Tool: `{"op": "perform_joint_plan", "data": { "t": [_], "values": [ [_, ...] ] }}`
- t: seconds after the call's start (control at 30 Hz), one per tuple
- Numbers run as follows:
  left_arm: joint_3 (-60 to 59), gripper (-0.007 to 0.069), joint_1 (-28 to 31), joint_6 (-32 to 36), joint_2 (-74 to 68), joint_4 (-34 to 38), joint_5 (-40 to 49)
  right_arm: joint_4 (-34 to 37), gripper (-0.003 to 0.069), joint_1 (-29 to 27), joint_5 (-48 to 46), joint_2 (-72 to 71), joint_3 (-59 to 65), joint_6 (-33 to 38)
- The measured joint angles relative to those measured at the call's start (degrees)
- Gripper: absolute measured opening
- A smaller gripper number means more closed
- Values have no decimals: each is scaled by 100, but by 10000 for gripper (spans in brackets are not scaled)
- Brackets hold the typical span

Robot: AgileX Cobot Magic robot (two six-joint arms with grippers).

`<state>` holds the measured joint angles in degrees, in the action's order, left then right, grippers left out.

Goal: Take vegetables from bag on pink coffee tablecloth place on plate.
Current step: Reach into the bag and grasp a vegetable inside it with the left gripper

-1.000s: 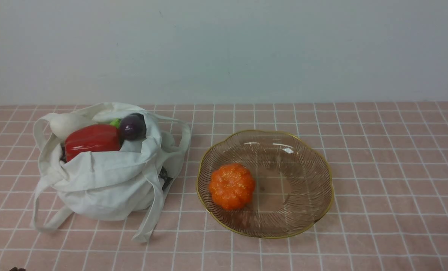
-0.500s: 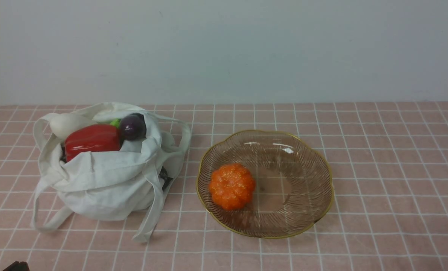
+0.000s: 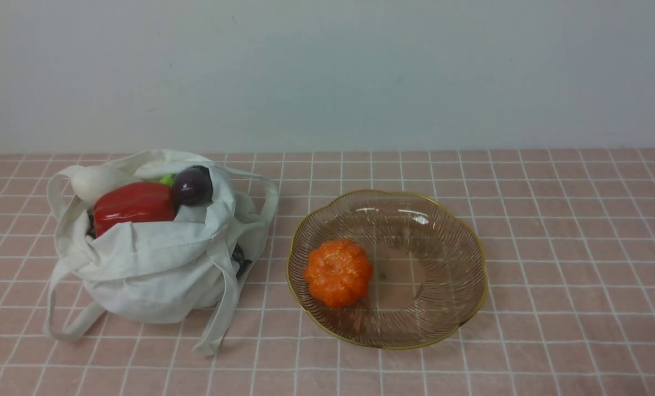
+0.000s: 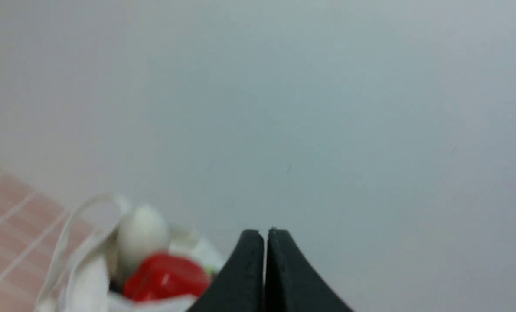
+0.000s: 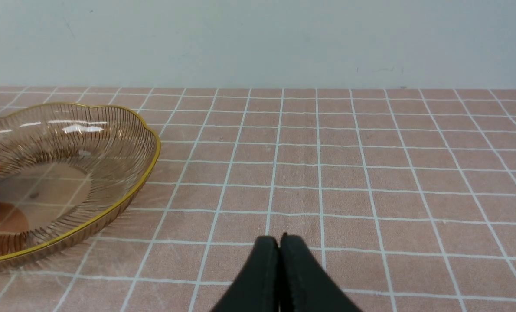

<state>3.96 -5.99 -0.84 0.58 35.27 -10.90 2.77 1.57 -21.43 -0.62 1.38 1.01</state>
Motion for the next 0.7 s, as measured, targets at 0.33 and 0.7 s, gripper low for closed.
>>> {"op": "perform_joint_plan", "data": {
  "t": [0.33,0.7],
  "values": [
    [3780,-5,0,1184,-3396,-616,3705,0,-15,0,0,0,0,0],
    [6888,-5,-60,1234,-7680,-1759,7235,0,-15,0,0,0,0,0]
  ]
}}
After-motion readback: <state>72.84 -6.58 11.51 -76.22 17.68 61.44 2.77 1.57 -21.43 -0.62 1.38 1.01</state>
